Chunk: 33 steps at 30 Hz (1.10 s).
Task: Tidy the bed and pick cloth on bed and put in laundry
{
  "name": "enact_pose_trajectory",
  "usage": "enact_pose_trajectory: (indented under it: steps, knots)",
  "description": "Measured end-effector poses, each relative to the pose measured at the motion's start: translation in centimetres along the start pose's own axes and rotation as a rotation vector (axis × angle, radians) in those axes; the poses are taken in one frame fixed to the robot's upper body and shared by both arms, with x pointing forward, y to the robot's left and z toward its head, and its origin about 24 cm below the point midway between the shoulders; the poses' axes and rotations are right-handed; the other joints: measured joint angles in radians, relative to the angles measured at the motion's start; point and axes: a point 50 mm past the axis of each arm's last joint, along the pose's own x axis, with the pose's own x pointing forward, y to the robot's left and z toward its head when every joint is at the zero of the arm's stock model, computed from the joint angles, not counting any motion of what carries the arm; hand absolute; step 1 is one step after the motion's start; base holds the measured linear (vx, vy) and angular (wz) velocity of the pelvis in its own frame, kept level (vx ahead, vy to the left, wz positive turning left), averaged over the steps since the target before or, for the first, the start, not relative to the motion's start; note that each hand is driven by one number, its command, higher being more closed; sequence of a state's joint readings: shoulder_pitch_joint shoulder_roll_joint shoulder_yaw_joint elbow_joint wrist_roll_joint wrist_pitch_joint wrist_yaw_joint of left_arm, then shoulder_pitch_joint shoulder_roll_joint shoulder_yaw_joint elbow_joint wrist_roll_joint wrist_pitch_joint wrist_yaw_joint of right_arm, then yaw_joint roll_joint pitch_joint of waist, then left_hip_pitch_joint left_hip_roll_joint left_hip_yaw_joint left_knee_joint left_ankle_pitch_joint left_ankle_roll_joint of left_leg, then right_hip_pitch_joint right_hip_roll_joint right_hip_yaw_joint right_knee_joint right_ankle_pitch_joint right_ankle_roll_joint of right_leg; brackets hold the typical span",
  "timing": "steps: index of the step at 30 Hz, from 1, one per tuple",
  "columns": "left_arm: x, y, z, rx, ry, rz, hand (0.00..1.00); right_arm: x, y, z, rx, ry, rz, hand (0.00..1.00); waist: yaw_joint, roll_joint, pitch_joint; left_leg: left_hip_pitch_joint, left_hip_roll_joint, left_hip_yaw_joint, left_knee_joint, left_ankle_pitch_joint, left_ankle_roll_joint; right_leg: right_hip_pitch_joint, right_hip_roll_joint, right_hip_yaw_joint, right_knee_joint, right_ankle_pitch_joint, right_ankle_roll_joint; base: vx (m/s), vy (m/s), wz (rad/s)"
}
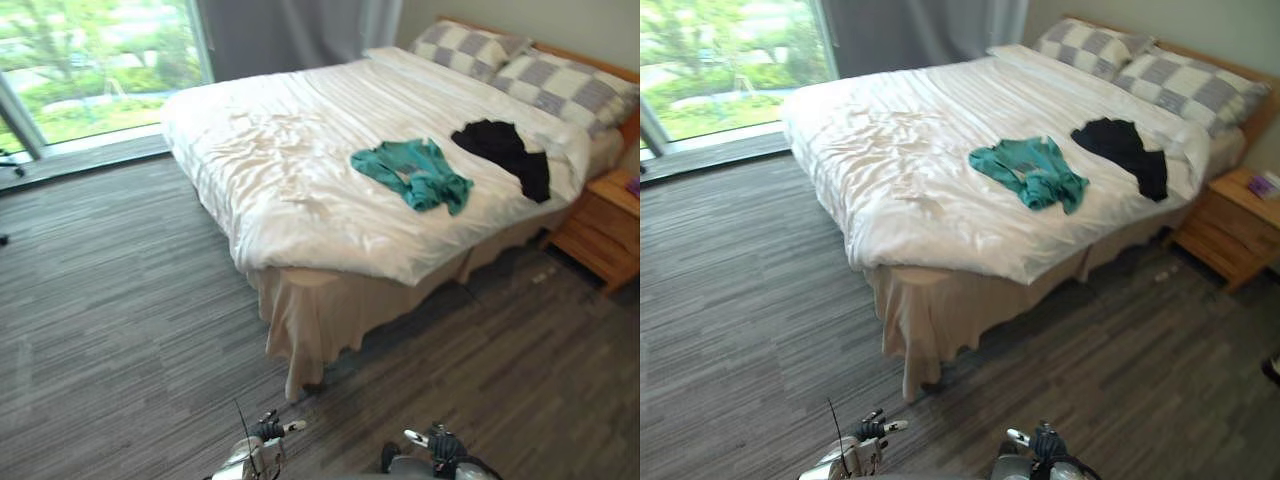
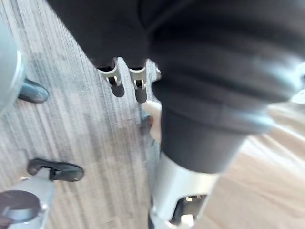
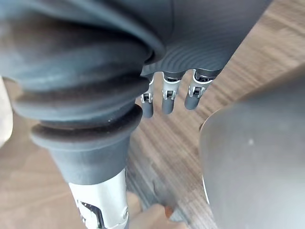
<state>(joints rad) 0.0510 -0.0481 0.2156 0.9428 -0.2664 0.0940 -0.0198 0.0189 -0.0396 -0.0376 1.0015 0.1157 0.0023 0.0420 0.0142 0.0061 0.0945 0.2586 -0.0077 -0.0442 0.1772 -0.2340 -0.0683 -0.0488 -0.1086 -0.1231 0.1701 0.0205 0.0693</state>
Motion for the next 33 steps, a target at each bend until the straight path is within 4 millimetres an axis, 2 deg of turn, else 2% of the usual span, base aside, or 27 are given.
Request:
enact_pose_trajectory:
  steps: [2, 5, 6, 9, 10, 13, 15, 17, 20, 24, 25, 33]
  knots:
    - [0.0, 0.0, 0.2, -0.034, -0.036, 0.005, 0.0, 0.2, 0.7, 0.3, 0.01, -0.003, 0.029, 0.0, 0.004, 0.016, -0.003, -0.03, 0.035, 0.061, 0.02, 0.002, -0.001, 0.029, 0.013, -0.061, -0.042, -0.008, -0.012, 0.19, -0.23, 0.74]
    - [-0.1, 0.0, 0.1, -0.032, -0.066, 0.004, 0.0, 0.1, 0.3, -0.2, 0.047, 0.018, 0.034, 0.0, 0.006, 0.032, -0.01, -0.057, 0.061, 0.129, 0.063, 0.012, -0.004, 0.093, 0.013, -0.147, -0.093, -0.012, -0.018, 0.07, -0.136, 0.83]
    - [-0.1, 0.0, 0.1, -0.029, -0.068, 0.005, 0.0, 0.1, 0.1, -0.3, 0.06, 0.023, 0.03, 0.0, 0.005, 0.03, -0.01, -0.07, 0.062, 0.146, 0.088, 0.014, -0.005, 0.107, 0.006, -0.166, -0.103, -0.013, -0.019, -0.01, -0.094, 0.89]
    - [-0.1, 0.3, 0.6, 0.06, -0.075, 0.0, 0.0, -0.1, -1.4, -0.8, 0.088, 0.035, -0.015, 0.0, 0.002, 0.009, 0.0, -0.146, 0.067, 0.296, 0.21, 0.056, 0.001, 0.169, -0.038, -0.265, -0.142, -0.019, -0.014, -0.06, -0.082, 0.87]
    - [-0.1, 0.4, 0.6, 0.08, -0.074, -0.001, 0.0, -0.2, -1.7, -1.0, 0.085, 0.044, -0.023, 0.0, 0.002, 0.008, 0.003, -0.149, 0.071, 0.308, 0.217, 0.057, 0.001, 0.169, -0.04, -0.275, -0.143, -0.018, -0.014, -0.07, -0.051, 0.62]
    - [-0.3, 1.1, 0.1, 0.156, -0.068, 0.009, 0.0, -0.4, -2.5, -1.5, 0.075, 0.09, -0.038, 0.0, 0.006, 0.024, 0.003, -0.136, 0.069, 0.308, 0.138, 0.057, 0.001, 0.171, -0.026, -0.287, -0.168, -0.002, -0.016, -0.03, -0.019, 0.16]
    - [-0.5, 1.8, -1.0, 0.194, -0.021, 0.022, 0.0, -0.4, -3.0, -1.6, 0.071, 0.108, -0.048, 0.0, 0.003, 0.034, 0.002, -0.089, 0.068, 0.295, -0.007, 0.061, 0.007, 0.168, 0.011, -0.288, -0.227, 0.04, -0.03, 0.0, -0.014, -0.02]
    - [-0.4, 1.9, -0.9, 0.227, -0.021, 0.018, 0.0, -0.4, -3.0, -1.5, 0.073, 0.112, -0.049, 0.0, 0.003, 0.039, 0.009, -0.069, 0.073, 0.293, -0.08, 0.063, 0.011, 0.17, 0.037, -0.29, -0.271, 0.071, -0.037, -0.07, -0.015, 0.02]
    - [-0.4, 2.4, -0.3, 0.269, -0.024, 0.03, 0.0, -0.4, -2.7, -1.8, 0.091, 0.128, -0.049, 0.0, 0.001, 0.012, 0.031, -0.071, 0.076, 0.285, -0.095, 0.074, 0.028, 0.167, 0.042, -0.299, -0.275, 0.083, -0.051, -0.14, -0.009, 0.07]
    - [-0.3, 2.6, -0.3, 0.298, 0.001, 0.036, 0.0, -0.5, -2.9, -2.1, 0.122, 0.135, -0.058, 0.0, 0.0, 0.012, 0.032, -0.071, 0.075, 0.284, -0.11, 0.08, 0.028, 0.164, 0.043, -0.299, -0.276, 0.086, -0.053, -0.08, -0.005, 0.01]
    - [0.0, 2.7, -0.1, 0.354, 0.039, 0.023, 0.0, -0.3, -2.6, -1.6, 0.162, 0.105, -0.063, 0.0, -0.03, -0.001, 0.044, -0.068, 0.084, 0.289, -0.159, 0.113, 0.003, 0.135, 0.061, -0.287, -0.276, 0.086, -0.061, 0.0, 0.0, 0.0]
    - [0.0, 3.0, 0.2, 0.342, 0.034, 0.029, 0.0, -0.2, -2.4, -1.4, 0.163, 0.099, -0.065, 0.0, -0.03, -0.012, 0.053, -0.07, 0.082, 0.289, -0.161, 0.113, 0.004, 0.131, 0.059, -0.287, -0.276, 0.086, -0.061, 0.0, 0.0, 0.0]
